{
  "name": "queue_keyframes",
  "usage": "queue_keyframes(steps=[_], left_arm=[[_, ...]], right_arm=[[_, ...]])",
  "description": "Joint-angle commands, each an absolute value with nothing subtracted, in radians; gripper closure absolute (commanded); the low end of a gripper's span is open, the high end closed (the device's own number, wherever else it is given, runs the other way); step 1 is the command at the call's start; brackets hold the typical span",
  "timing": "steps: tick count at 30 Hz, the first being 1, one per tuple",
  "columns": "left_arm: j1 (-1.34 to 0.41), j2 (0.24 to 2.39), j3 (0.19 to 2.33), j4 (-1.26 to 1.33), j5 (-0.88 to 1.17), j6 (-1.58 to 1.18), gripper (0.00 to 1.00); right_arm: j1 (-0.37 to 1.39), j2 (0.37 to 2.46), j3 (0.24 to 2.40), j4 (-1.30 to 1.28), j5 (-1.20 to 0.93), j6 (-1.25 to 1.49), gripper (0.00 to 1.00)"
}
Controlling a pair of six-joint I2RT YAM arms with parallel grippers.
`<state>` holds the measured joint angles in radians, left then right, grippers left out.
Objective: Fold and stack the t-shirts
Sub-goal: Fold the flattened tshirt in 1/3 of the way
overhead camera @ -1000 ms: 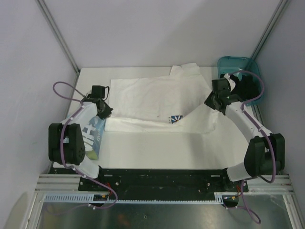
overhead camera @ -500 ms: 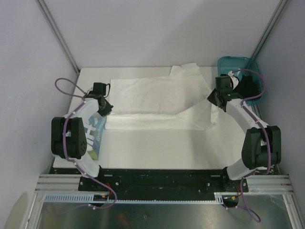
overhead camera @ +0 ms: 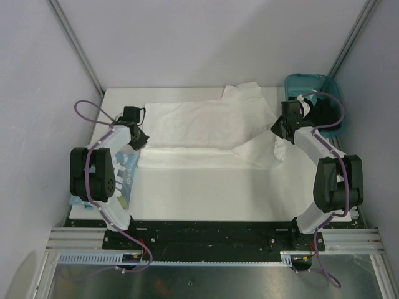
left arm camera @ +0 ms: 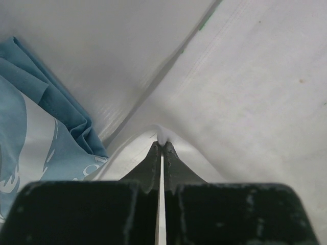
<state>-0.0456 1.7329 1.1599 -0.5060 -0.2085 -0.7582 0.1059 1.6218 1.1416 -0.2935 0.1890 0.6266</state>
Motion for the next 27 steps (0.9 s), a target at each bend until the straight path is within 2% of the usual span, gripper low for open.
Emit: queue_keyframes(steps=[1,11,12,15,16,17,19,21,23,27], left_arm=[[-0.036,1.735,1.180,-0.484,-0.265,-0.743,1.00],[-0.025,1.747,1.186,-0.480,-0.265,-0.722,1.00],[-0.024,1.752,1.190,-0.479,-0.256,-0.716,0.93],[-0.022,1.740,1.193,-0.471,-0.221,-0.692,0.56],[-0.022,1.724,1.192,-0.464,-0.210,-0.681,0.45],[-0.022,1.706,1.191,-0.457,-0.199,-0.664,0.37],[-0.021,1.667,1.194,-0.451,-0.173,-0.633,0.28],[-0.021,1.631,1.192,-0.452,-0.138,-0.607,0.25],[-0.021,1.593,1.172,-0.454,-0.107,-0.596,0.28],[-0.021,1.532,1.095,-0.451,-0.040,-0.613,0.46]], right_arm=[[0.097,1.648,1.201,-0.240,0.183,0.607,1.00],[0.095,1.734,1.286,-0.263,0.160,0.577,1.00],[0.096,1.745,1.302,-0.274,0.156,0.571,0.94],[0.097,1.766,1.356,-0.332,0.149,0.545,0.56],[0.098,1.768,1.381,-0.360,0.152,0.538,0.46],[0.099,1.764,1.406,-0.386,0.153,0.529,0.39],[0.102,1.758,1.457,-0.446,0.153,0.514,0.33],[0.111,1.751,1.505,-0.529,0.167,0.512,0.33],[0.120,1.725,1.504,-0.586,0.174,0.525,0.35],[0.124,1.629,1.367,-0.609,0.147,0.561,0.49]])
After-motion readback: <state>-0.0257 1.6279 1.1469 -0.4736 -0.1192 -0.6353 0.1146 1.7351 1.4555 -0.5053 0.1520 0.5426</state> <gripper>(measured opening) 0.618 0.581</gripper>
